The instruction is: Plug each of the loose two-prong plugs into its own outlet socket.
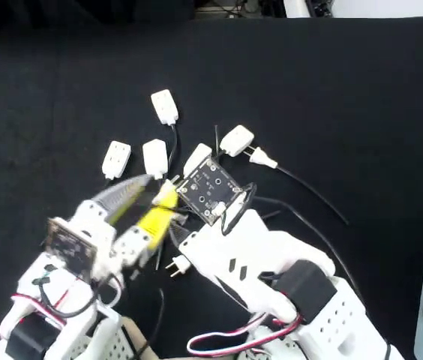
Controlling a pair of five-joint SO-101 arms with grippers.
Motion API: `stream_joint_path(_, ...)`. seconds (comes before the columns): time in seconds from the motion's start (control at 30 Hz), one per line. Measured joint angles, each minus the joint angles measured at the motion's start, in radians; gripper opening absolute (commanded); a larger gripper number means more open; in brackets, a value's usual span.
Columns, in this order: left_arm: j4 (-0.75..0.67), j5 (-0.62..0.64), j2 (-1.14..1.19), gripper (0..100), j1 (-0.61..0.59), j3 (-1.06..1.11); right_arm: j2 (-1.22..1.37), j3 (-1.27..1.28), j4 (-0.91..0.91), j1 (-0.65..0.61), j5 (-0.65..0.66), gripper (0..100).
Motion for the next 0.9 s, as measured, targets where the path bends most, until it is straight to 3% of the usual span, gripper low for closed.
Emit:
stream_joint_path(0.3,0.000,0.000,0.006,16,-0.419,-0.026,0.000,0.100,-0.120,0.157,-0.074,1.1)
stream_joint_path(0.43,-0.023,-0.003,0.008,16,-0.537,0.005,0.000,0.166,-0.187,0.232,-0.083,1.1)
stream_joint_path(0.7,-0.164,-0.118,0.198,16,-0.580,0.112,0.000,0.247,-0.273,0.305,-0.084,1.1)
stream_joint_path(0.9,-0.184,-0.120,0.600,30,-0.580,-0.002,0.000,0.265,-0.296,0.308,-0.084,1.1)
